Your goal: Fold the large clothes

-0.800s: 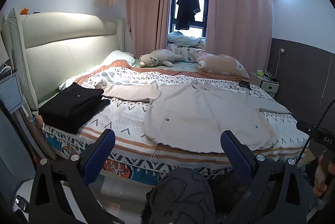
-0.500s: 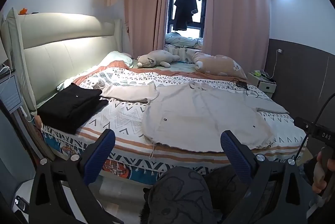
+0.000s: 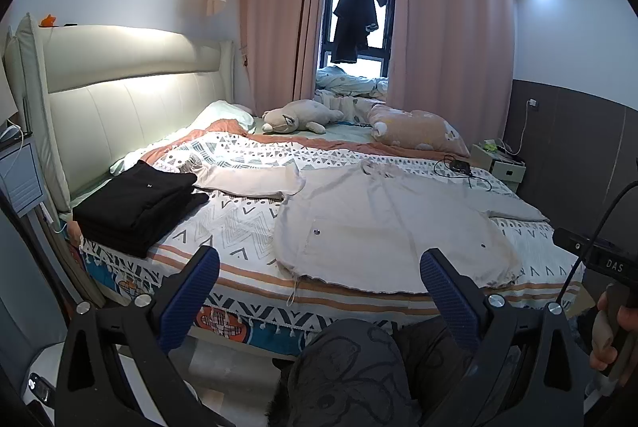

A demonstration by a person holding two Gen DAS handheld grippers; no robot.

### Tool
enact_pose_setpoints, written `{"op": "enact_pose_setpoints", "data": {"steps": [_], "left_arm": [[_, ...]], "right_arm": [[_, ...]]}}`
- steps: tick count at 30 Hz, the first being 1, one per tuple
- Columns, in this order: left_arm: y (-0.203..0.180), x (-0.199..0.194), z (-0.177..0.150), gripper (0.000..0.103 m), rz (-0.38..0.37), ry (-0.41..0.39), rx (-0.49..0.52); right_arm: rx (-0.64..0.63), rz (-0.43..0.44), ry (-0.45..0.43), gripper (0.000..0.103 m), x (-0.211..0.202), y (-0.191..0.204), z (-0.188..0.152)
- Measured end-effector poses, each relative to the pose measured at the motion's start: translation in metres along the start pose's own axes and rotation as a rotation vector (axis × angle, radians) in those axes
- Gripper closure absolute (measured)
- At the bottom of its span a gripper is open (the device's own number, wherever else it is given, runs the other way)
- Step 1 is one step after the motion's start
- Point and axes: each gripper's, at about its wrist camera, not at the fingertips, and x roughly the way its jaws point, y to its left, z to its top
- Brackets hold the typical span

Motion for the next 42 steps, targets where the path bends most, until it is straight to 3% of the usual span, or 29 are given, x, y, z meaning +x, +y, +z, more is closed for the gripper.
{"op": "enact_pose_setpoints", "data": {"steps": [42], "left_arm": [[-0.0006, -0.0064, 0.0017, 0.0, -0.016, 0.0, 0.019]], "right_arm": [[0.03, -0.013, -0.009, 0.0, -0.0067, 0.0002, -0.0026]]}}
